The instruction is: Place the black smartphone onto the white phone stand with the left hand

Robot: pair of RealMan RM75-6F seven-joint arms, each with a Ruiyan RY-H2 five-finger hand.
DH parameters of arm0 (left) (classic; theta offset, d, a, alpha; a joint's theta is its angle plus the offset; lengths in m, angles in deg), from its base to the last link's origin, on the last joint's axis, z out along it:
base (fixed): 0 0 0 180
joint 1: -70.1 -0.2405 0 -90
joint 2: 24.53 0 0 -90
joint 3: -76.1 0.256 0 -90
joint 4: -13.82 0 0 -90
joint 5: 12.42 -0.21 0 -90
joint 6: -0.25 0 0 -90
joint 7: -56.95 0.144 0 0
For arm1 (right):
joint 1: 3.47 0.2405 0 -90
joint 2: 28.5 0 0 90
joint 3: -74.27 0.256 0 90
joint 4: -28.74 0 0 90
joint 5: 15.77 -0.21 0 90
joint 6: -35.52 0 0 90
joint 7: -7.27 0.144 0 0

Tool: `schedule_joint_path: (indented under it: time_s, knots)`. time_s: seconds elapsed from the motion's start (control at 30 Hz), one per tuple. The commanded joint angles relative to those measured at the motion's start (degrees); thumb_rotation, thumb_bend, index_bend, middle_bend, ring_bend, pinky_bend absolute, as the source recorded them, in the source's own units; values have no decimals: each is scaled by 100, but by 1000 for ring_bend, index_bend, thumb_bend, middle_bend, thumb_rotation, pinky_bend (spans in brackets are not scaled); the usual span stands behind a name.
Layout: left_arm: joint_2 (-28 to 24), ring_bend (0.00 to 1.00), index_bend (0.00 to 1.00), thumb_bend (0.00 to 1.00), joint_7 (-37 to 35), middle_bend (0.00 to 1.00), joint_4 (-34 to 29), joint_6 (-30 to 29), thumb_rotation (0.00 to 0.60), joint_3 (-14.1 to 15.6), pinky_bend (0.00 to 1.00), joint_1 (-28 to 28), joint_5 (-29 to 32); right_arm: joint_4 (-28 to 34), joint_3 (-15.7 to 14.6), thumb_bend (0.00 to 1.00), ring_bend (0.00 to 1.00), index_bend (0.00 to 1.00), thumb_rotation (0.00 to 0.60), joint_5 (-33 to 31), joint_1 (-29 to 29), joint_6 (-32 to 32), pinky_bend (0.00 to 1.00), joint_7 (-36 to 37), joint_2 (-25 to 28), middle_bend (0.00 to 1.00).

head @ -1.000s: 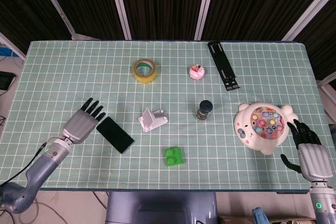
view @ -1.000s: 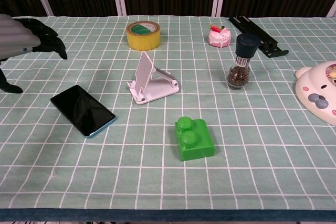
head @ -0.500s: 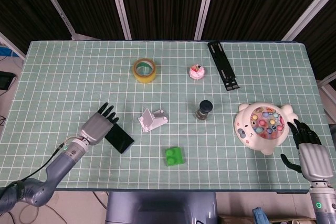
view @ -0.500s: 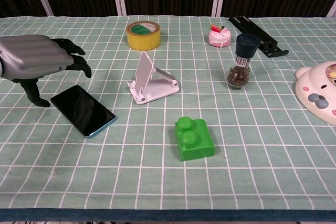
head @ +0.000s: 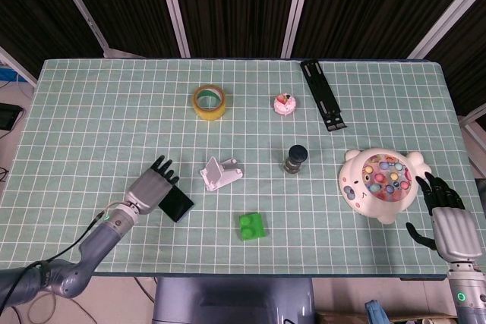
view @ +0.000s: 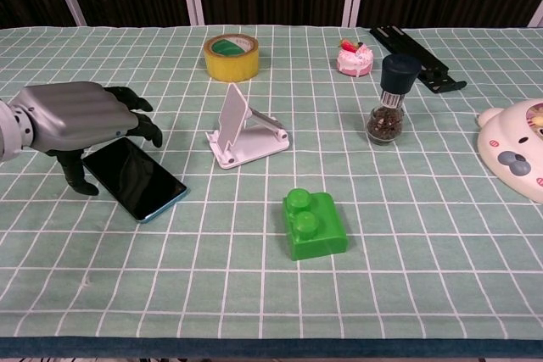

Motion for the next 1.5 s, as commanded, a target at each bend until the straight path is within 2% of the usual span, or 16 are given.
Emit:
schedule_joint_path:
  time_s: [0.03,0.3,0.77,0.87,0.97,1.13,1.5]
  knots:
    - [39,0,216,107,10,217,32,-21,600,45,0,37,41,1,0,362,0,60,600,-1,0,1,151,2,0,0]
    - [160,0,227,107,-36,230,103,-75,600,146,0,141,134,6,0,363,0,60,600,-5,0,2,151,6,1,0]
    - [232,0,314,107,-105,327,156,-159,600,299,0,242,204,5,-1,363,0,60,600,-6,1,1,151,14,2,0]
    - [245,0,352,130,-116,371,175,-170,600,310,0,253,218,3,-2,363,0,60,600,-6,1,2,151,15,1,0]
    - [256,24,442,198,-150,467,184,-200,600,338,0,262,179,8,-3,363,0,60,600,-4,-1,6,151,12,5,0]
    - [282,80,533,213,-330,561,236,-308,600,373,0,227,-22,8,-3,363,0,60,600,-6,-1,4,151,12,3,0]
    - [165,108,578,213,-946,610,142,-673,600,244,0,103,-537,7,-6,363,0,60,600,-1,-1,7,151,25,5,0]
